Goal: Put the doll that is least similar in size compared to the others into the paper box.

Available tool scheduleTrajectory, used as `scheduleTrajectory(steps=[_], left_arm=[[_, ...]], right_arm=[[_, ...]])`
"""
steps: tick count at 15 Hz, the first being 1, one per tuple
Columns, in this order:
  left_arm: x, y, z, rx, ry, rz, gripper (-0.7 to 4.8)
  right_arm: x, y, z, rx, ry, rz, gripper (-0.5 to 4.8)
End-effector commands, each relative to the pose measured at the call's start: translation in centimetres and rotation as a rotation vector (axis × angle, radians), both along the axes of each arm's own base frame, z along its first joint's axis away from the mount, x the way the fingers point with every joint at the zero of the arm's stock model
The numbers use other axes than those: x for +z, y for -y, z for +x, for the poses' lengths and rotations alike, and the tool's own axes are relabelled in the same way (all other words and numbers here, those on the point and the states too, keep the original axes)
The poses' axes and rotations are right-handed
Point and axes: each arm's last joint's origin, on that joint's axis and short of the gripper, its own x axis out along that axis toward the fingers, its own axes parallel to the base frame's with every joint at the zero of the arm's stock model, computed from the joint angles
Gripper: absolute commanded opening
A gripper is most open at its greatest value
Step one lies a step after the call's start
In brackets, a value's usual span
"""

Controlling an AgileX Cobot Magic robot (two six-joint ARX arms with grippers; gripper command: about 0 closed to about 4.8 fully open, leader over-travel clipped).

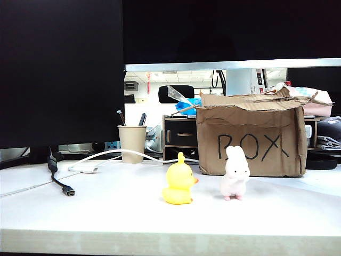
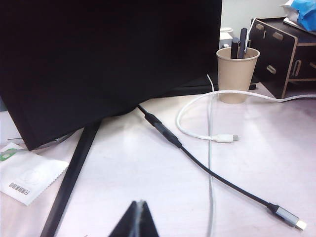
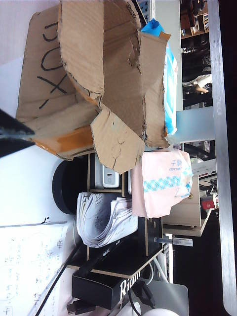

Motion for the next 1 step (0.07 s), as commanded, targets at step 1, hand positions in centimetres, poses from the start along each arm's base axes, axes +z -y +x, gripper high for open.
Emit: scheduleTrajectory(steps=[1], left_arm=[[0.08,0.02,0.00,-0.004,0.006,0.000,-0.05]], right_arm=[[0.00,0.01,0.02,-0.004,0.012,-0.001,0.00]])
